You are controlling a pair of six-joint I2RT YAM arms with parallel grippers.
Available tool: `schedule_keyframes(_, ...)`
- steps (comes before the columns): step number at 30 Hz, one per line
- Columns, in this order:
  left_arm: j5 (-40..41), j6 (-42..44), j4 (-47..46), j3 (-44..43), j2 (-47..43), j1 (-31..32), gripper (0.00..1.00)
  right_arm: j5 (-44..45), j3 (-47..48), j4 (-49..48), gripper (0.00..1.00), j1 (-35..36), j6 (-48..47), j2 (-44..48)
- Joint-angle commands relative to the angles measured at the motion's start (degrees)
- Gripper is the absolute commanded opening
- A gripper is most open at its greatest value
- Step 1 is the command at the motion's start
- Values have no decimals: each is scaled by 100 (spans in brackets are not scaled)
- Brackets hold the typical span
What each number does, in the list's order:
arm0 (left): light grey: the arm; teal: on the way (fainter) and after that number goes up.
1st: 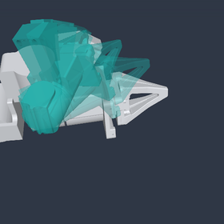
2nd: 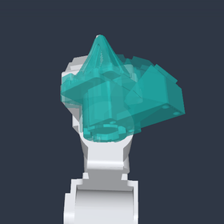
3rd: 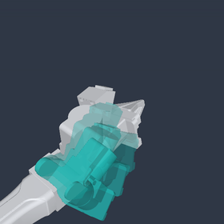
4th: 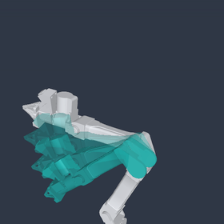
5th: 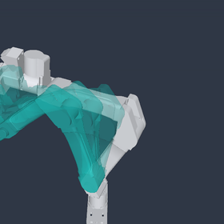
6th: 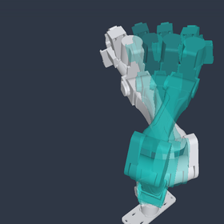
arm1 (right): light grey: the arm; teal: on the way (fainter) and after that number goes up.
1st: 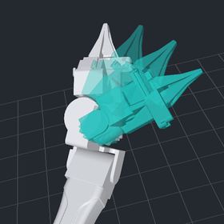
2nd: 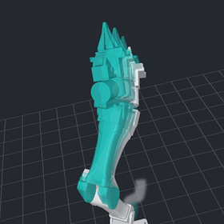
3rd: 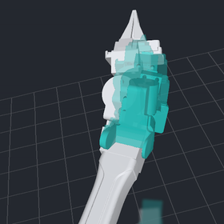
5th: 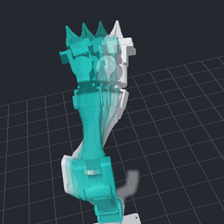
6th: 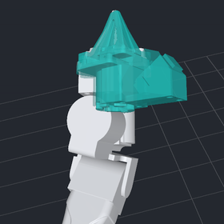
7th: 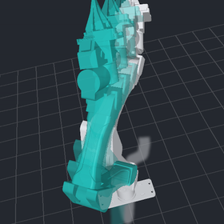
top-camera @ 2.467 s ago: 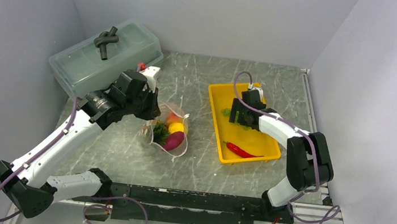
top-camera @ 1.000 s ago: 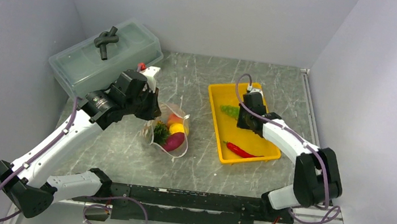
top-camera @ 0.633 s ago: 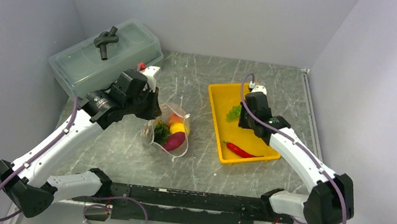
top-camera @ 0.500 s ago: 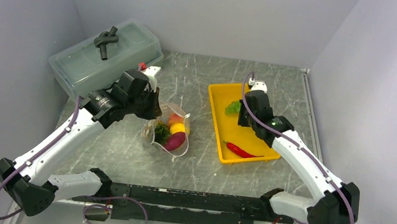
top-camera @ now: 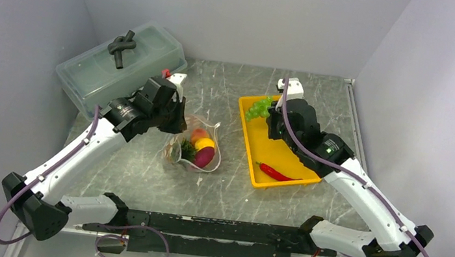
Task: Place the food in the zip-top bag and seal the zipper
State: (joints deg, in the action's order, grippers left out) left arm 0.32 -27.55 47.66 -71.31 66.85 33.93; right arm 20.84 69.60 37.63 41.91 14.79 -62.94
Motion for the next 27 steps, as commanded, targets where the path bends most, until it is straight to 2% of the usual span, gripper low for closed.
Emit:
schedule_keyframes(1,278,-177,-110,-374,87,-20,0,180,581,-1,0,315,-432,247)
schedule_keyframes(16,485,-338,70,-771,510,-70,0,-492,1337,-389,0,1216,-978,158)
schedule_keyframes(21,456,-429,193,-935,663,-127,0,-378,1462,-484,0,1660,-1026,-94)
schedule_keyframes(27,397,-505,236,-1005,689,-206,0,149,1521,-575,0,2112,-1109,-525)
